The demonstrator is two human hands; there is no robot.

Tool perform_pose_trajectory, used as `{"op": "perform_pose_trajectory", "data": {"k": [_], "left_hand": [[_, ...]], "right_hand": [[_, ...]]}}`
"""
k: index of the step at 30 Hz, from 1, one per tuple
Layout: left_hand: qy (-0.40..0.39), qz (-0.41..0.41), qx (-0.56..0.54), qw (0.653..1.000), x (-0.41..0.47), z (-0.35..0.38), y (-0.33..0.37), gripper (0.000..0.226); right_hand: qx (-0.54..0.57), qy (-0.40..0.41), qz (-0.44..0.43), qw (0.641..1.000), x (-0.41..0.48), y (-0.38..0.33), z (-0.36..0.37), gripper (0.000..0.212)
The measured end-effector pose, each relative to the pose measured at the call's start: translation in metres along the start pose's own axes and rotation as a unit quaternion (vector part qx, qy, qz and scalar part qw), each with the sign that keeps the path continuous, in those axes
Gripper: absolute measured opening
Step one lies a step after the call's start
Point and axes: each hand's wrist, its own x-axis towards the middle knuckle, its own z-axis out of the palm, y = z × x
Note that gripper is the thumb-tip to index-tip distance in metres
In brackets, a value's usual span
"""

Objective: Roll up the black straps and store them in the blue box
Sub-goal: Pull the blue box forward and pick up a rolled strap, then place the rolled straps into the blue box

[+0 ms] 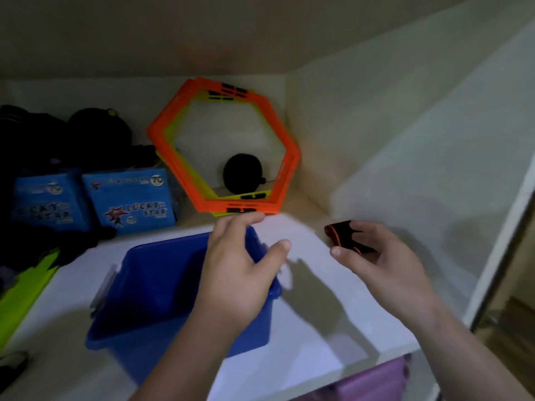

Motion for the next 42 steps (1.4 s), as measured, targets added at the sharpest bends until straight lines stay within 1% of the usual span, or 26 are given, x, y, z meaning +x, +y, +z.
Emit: {"op": "perform_pose_trajectory", "data": {"k": [1, 3, 6, 7, 9, 10, 12, 13, 15, 16, 18, 20, 22, 23, 25, 28, 30, 32, 33, 35, 36, 37, 39, 42], "left_hand": [[-0.024, 0.007, -0.015, 1.000, 0.003, 0.015, 0.007, 0.045], [-0.084, 0.028, -0.027, 0.996, 0.008, 0.048, 0.019, 0.047], [-0.166, 0.041, -0.007, 0.985, 0.014, 0.099, 0.029, 0.053], [-0.190, 0.025, -0.008, 0.981, 0.018, 0.117, 0.028, 0.056], [-0.232, -0.038, -0.035, 0.971, 0.028, 0.151, 0.021, 0.057], [-0.246, -0.075, -0.059, 0.965, 0.034, 0.167, 0.016, 0.051], [-0.259, -0.136, -0.103, 0.951, 0.045, 0.195, 0.004, 0.024], [-0.260, -0.158, -0.124, 0.944, 0.050, 0.206, 0.000, 0.018], [-0.256, -0.204, -0.166, 0.930, 0.058, 0.227, -0.008, 0.012], [-0.253, -0.230, -0.186, 0.921, 0.061, 0.236, -0.011, 0.013], [-0.252, -0.272, -0.211, 0.905, 0.066, 0.251, -0.016, 0.023], [-0.254, -0.284, -0.218, 0.899, 0.067, 0.260, -0.018, 0.022], [-0.253, -0.275, -0.201, 0.905, 0.066, 0.266, -0.019, 0.012], [-0.252, -0.267, -0.186, 0.911, 0.065, 0.268, -0.019, 0.011], [-0.250, -0.249, -0.162, 0.922, 0.063, 0.271, -0.018, 0.015], [-0.222, -0.220, -0.148, 0.938, 0.057, 0.271, -0.017, 0.027], [-0.193, -0.195, -0.164, 0.948, 0.054, 0.262, -0.012, 0.027], [-0.175, -0.170, -0.200, 0.949, 0.053, 0.247, -0.002, 0.024], [-0.169, -0.155, -0.218, 0.948, 0.054, 0.237, 0.004, 0.026], [-0.160, -0.127, -0.238, 0.950, 0.058, 0.214, 0.018, 0.031], [-0.156, -0.117, -0.240, 0.951, 0.060, 0.200, 0.025, 0.033], [-0.152, -0.109, -0.240, 0.953, 0.062, 0.184, 0.032, 0.033], [-0.138, -0.097, -0.230, 0.958, 0.067, 0.152, 0.042, 0.031], [-0.119, -0.081, -0.204, 0.968, 0.072, 0.102, 0.043, 0.029]], "right_hand": [[-0.018, 0.014, -0.003, 1.000, 0.002, 0.006, -0.010, 0.043], [-0.056, 0.030, -0.001, 0.998, 0.008, 0.021, -0.028, 0.040], [-0.099, 0.027, 0.026, 0.994, 0.017, 0.050, -0.051, 0.035], [-0.115, 0.020, 0.037, 0.992, 0.020, 0.059, -0.055, 0.037], [-0.154, 0.005, 0.050, 0.987, 0.027, 0.075, -0.060, 0.044], [-0.177, -0.002, 0.054, 0.983, 0.030, 0.081, -0.060, 0.047], [-0.204, -0.013, 0.060, 0.977, 0.036, 0.090, -0.058, 0.051], [-0.210, -0.017, 0.064, 0.976, 0.039, 0.095, -0.056, 0.053], [-0.212, -0.023, 0.076, 0.974, 0.041, 0.102, -0.050, 0.057], [-0.207, -0.023, 0.082, 0.975, 0.040, 0.105, -0.047, 0.058], [-0.194, -0.016, 0.088, 0.977, 0.038, 0.113, -0.043, 0.056], [-0.188, 0.001, 0.080, 0.979, 0.036, 0.119, -0.039, 0.055], [-0.179, 0.015, 0.075, 0.981, 0.035, 0.125, -0.039, 0.055], [-0.174, 0.020, 0.077, 0.981, 0.035, 0.127, -0.039, 0.056], [-0.171, 0.024, 0.080, 0.982, 0.034, 0.131, -0.040, 0.055], [-0.162, 0.033, 0.048, 0.985, 0.032, 0.132, -0.043, 0.048], [-0.136, 0.046, 0.020, 0.989, 0.034, 0.131, -0.048, 0.039], [-0.106, 0.061, 0.006, 0.992, 0.039, 0.123, -0.056, 0.029], [-0.063, 0.059, 0.008, 0.996, 0.043, 0.116, -0.060, 0.025], [0.093, 0.018, 0.023, 0.995, 0.048, 0.095, -0.066, 0.029], [0.162, -0.012, 0.029, 0.986, 0.049, 0.081, -0.067, 0.031], [0.207, -0.035, 0.030, 0.977, 0.052, 0.068, -0.067, 0.031], [0.243, -0.065, 0.020, 0.968, 0.058, 0.044, -0.063, 0.029], [0.245, -0.104, -0.001, 0.964, 0.068, 0.016, -0.042, 0.023]]}}
